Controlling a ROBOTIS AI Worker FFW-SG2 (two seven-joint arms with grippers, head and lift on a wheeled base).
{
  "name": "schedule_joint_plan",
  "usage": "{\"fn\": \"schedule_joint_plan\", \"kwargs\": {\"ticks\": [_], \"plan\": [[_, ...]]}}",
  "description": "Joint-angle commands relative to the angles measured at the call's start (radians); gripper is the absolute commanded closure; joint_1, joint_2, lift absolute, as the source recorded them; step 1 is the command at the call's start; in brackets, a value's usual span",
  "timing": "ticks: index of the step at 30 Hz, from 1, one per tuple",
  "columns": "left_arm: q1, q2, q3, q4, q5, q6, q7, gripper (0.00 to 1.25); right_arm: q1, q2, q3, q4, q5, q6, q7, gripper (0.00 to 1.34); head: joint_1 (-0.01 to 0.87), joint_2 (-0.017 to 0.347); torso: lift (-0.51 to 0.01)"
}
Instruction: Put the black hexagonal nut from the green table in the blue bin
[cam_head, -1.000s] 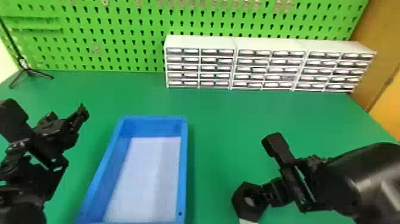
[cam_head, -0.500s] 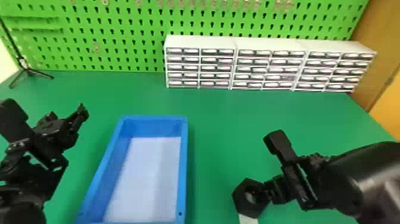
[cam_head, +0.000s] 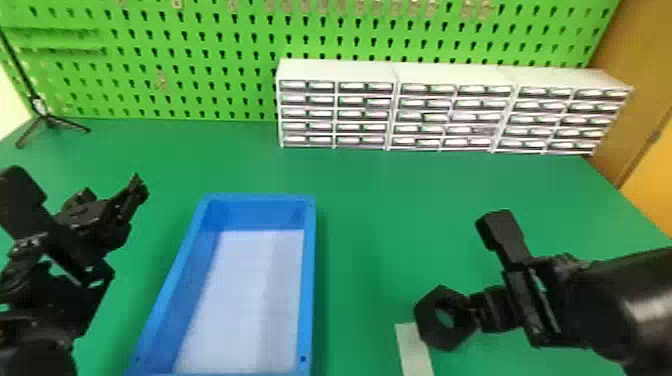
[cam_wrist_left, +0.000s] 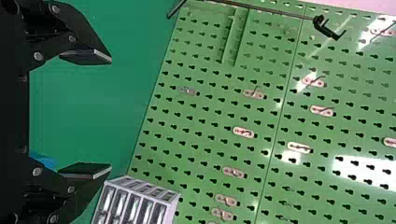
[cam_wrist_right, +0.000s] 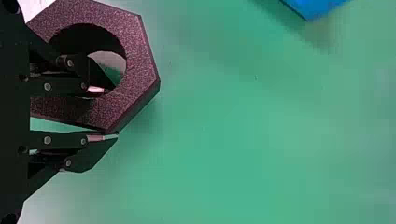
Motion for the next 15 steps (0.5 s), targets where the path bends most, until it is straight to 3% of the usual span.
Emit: {"fn": "schedule_joint_plan", "kwargs": {"ticks": [1,8,12,15], "plan": [[-0.001,0.000,0.000,0.000,0.000,0.000,0.000,0.43,0.034,0.025,-0.086,-0.001,0.026,-0.049,0.001,0.92,0.692,0.008,-0.097],[0.001,0.000,0.000,0.000,0.000,0.000,0.000,0.43,0.073,0.111,-0.236,-0.001,0.072,-0.222,0.001,0.92,0.692,0.008,-0.097],[-0.001,0.000,0.000,0.000,0.000,0.000,0.000,0.43,0.070,0.162,-0.279,-0.001,0.122,-0.313,0.001,0.92,0.692,0.008,-0.097],[-0.002,0.000,-0.002,0.002,0.000,0.000,0.000,0.43,0.069,0.181,-0.290,-0.001,0.150,-0.369,0.001,0.92,0.692,0.008,-0.097]]}}
